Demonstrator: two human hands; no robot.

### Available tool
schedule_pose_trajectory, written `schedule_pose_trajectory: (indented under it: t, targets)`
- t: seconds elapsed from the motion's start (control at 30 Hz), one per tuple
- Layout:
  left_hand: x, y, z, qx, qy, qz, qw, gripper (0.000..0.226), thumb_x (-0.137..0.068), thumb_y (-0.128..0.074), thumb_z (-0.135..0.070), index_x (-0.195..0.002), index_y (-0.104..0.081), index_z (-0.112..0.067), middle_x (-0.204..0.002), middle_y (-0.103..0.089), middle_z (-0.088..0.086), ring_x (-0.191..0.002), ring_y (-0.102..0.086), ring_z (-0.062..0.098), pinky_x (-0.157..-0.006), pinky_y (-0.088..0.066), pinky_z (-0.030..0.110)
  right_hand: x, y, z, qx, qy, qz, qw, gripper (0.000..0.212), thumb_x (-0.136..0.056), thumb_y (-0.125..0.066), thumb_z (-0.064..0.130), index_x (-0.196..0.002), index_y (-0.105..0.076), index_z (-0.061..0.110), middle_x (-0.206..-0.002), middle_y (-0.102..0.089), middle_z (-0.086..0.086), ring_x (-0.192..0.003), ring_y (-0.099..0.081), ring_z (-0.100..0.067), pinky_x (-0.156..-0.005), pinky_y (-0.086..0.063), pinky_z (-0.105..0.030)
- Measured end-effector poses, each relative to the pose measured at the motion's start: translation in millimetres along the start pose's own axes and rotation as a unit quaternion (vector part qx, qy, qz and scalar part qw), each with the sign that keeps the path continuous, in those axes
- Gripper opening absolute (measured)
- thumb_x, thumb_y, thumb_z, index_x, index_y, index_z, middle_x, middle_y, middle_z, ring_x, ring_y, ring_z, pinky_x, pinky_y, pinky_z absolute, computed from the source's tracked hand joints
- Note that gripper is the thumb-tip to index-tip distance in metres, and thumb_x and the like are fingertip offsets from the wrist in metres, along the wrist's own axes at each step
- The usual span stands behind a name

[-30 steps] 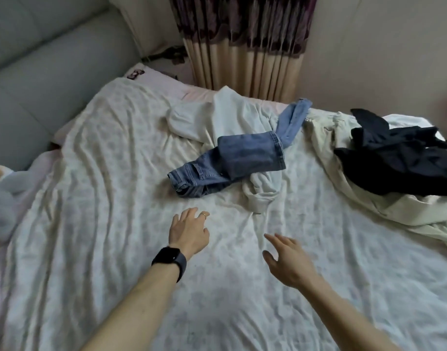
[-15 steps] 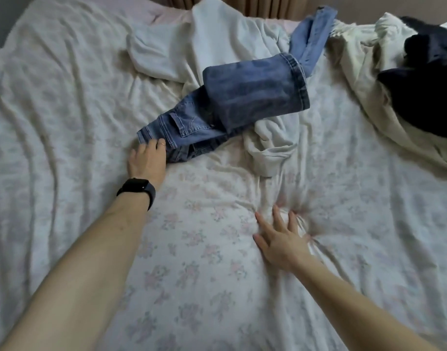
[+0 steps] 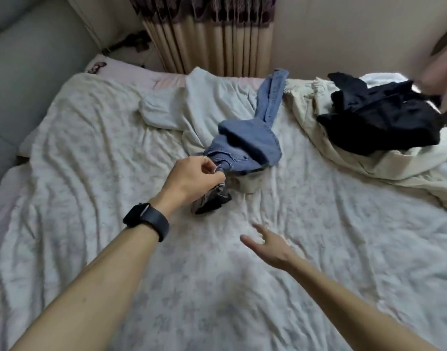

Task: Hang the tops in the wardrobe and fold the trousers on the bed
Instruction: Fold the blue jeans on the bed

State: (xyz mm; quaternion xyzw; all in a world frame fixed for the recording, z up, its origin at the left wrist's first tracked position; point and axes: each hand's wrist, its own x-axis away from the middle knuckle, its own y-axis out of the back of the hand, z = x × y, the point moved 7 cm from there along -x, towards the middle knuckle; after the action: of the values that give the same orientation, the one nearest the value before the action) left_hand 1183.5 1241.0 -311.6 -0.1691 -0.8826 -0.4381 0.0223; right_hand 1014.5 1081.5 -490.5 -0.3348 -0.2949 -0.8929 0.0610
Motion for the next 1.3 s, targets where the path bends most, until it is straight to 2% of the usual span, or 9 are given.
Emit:
schedule_pose_trajectory:
  t: [0.13, 0.23, 0.37, 0.63, 0.73, 0.83, 1.0, 1.17, 1.3]
  targets:
    - [76.6, -9.9, -90.6, 0.080, -0.028, 0.063, 0.994, 0.023, -0.070, -0.072, -0.040, -0.073, -0.073, -0.018, -0.069, -0.072, -0.007, -0.071, -0.067, 0.008, -0.077, -0.056, 0.029, 106.9, 26.4, 33.9, -0.208, 0.069, -0.124, 0.968, 0.062, -0.081, -0.072, 0.064, -0.132, -0.049, 0.039, -0.130, -0.060, 0.014, -0.123, -0.056, -0.008, -0.094, -0.043, -0.011]
    - [134.1, -18.8, -150.0, 0.150, -0.034, 0.119, 0.981, 0.024, -0.069, -0.070, -0.037, -0.075, -0.075, -0.015, -0.071, -0.075, -0.004, -0.072, -0.072, 0.012, -0.082, -0.060, 0.038, 183.6, 51.6, 36.4, -0.288, 0.113, -0.209, 0.928, 0.071, -0.077, -0.078, 0.060, -0.135, -0.048, 0.034, -0.133, -0.056, 0.019, -0.122, -0.053, 0.003, -0.097, -0.042, -0.016]
    - [186.9, -9.3, -231.4, 0.240, -0.031, 0.151, 0.959, 0.030, -0.076, -0.070, -0.034, -0.087, -0.076, -0.006, -0.081, -0.077, 0.006, -0.078, -0.076, 0.024, -0.088, -0.060, 0.046, 264.9, 93.9, -4.4, -0.135, 0.041, -0.372, 0.917, 0.066, -0.083, -0.073, 0.050, -0.139, -0.050, 0.024, -0.133, -0.054, 0.000, -0.121, -0.048, -0.024, -0.100, -0.044, -0.041]
    - [285.9, 39.0, -338.6, 0.278, -0.027, 0.043, 0.959, 0.033, -0.093, -0.054, -0.032, -0.097, -0.072, -0.004, -0.089, -0.077, 0.009, -0.067, -0.073, 0.016, -0.071, -0.048, 0.031, 420.4, 212.7, -107.8, 0.052, 0.032, -0.528, 0.847, 0.017, -0.084, -0.077, 0.047, -0.091, -0.077, 0.031, -0.128, -0.061, 0.001, -0.116, -0.050, -0.034, -0.086, -0.048, -0.047]
    - [332.6, 31.9, -340.0, 0.318, 0.013, 0.001, 0.948, 0.026, -0.097, -0.052, -0.033, -0.085, -0.066, -0.014, -0.081, -0.073, 0.000, -0.070, -0.071, 0.016, -0.076, -0.048, 0.032, 458.9, 253.3, -154.4, -0.028, 0.055, -0.501, 0.863, 0.014, -0.084, -0.075, 0.047, -0.084, -0.071, 0.034, -0.128, -0.062, -0.008, -0.120, -0.055, -0.033, -0.091, -0.049, -0.047]
    - [375.8, 8.2, -329.8, 0.321, 0.062, -0.020, 0.945, 0.024, -0.096, -0.052, -0.033, -0.080, -0.060, -0.017, -0.078, -0.068, -0.002, -0.074, -0.065, 0.017, -0.072, -0.045, 0.031, 500.1, 270.0, -176.8, -0.081, 0.078, -0.450, 0.886, 0.014, -0.087, -0.075, 0.040, -0.078, -0.064, 0.035, -0.090, -0.071, 0.001, -0.088, -0.067, -0.025, -0.070, -0.047, -0.036]
    - [438.5, -21.8, -321.4, 0.219, 0.104, 0.038, 0.969, 0.030, -0.095, -0.049, -0.038, -0.087, -0.066, -0.015, -0.087, -0.071, 0.000, -0.084, -0.067, 0.020, -0.084, -0.050, 0.035, 569.0, 300.6, -175.7, -0.078, 0.154, -0.490, 0.854, 0.007, -0.089, -0.074, 0.018, -0.088, -0.071, 0.024, -0.077, -0.070, 0.003, -0.077, -0.067, -0.019, -0.065, -0.040, -0.028]
    - [498.4, -45.0, -330.8, -0.128, 0.045, 0.318, 0.938, 0.030, -0.094, -0.058, -0.042, -0.105, -0.073, -0.019, -0.103, -0.076, -0.009, -0.095, -0.073, 0.012, -0.084, -0.053, 0.032, 580.0, 330.7, -162.9, -0.079, 0.215, -0.434, 0.871, 0.011, -0.080, -0.069, 0.035, -0.087, -0.068, 0.044, -0.088, -0.073, 0.016, -0.083, -0.073, -0.010, -0.076, -0.061, -0.038]
    - [487.4, -43.9, -398.4, -0.201, -0.116, 0.178, 0.956, 0.021, -0.097, -0.060, -0.031, -0.113, -0.067, -0.021, -0.113, -0.068, -0.005, -0.104, -0.065, 0.014, -0.093, -0.053, 0.031, 614.4, 325.5, -122.3, -0.091, 0.329, -0.386, 0.857, 0.044, -0.074, -0.068, -0.017, -0.075, -0.070, 0.027, -0.085, -0.074, 0.008, -0.084, -0.074, -0.014, -0.084, -0.061, -0.042]
